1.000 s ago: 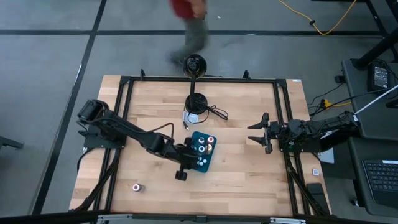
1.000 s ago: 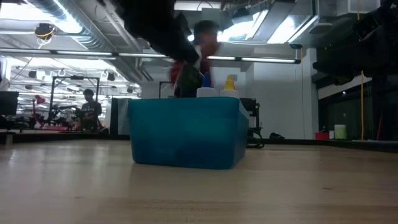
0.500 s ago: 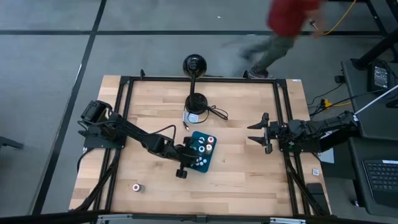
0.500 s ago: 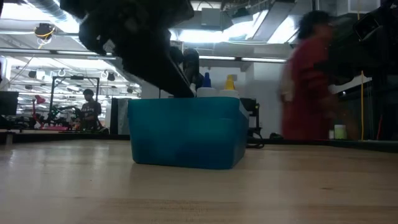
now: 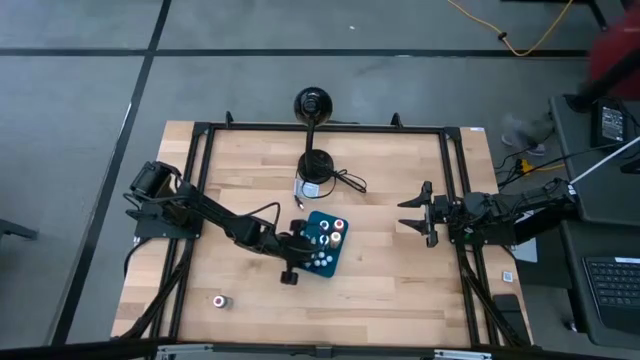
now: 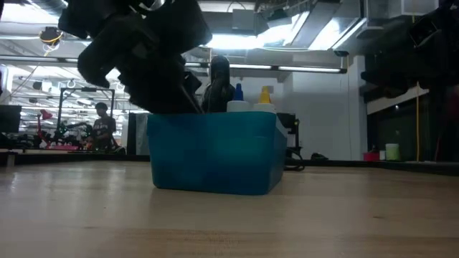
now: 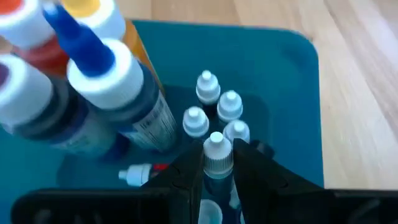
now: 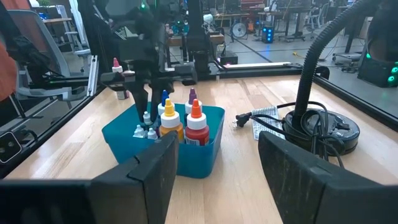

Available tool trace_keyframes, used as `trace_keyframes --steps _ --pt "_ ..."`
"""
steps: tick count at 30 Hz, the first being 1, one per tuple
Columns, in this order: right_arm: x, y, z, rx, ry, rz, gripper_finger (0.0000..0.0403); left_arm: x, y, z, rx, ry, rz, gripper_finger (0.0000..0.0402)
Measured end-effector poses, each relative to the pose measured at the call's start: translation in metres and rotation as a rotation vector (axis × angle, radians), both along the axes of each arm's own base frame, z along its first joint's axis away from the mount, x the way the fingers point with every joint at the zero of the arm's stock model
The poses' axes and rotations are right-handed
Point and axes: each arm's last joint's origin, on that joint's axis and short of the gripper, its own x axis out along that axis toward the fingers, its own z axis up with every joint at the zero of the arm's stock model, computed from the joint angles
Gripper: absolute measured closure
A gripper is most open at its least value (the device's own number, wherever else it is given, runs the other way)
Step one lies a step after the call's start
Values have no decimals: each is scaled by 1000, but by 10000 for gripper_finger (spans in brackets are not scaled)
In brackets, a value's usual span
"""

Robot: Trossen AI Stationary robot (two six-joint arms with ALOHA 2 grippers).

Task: Pick & Place food coloring
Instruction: Put the green small food coloring bottle into the bin, then put the pink big food coloring bottle into the bin

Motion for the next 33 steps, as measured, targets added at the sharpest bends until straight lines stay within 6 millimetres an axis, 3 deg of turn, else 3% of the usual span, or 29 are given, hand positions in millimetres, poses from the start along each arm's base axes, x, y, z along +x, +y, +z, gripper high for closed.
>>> trace_keyframes --steps 22,33 --pt "0 0 0 0 0 0 179 7 3 -14 -43 18 10 326" --pt "0 0 0 0 0 0 179 3 5 -8 -59 43 39 264"
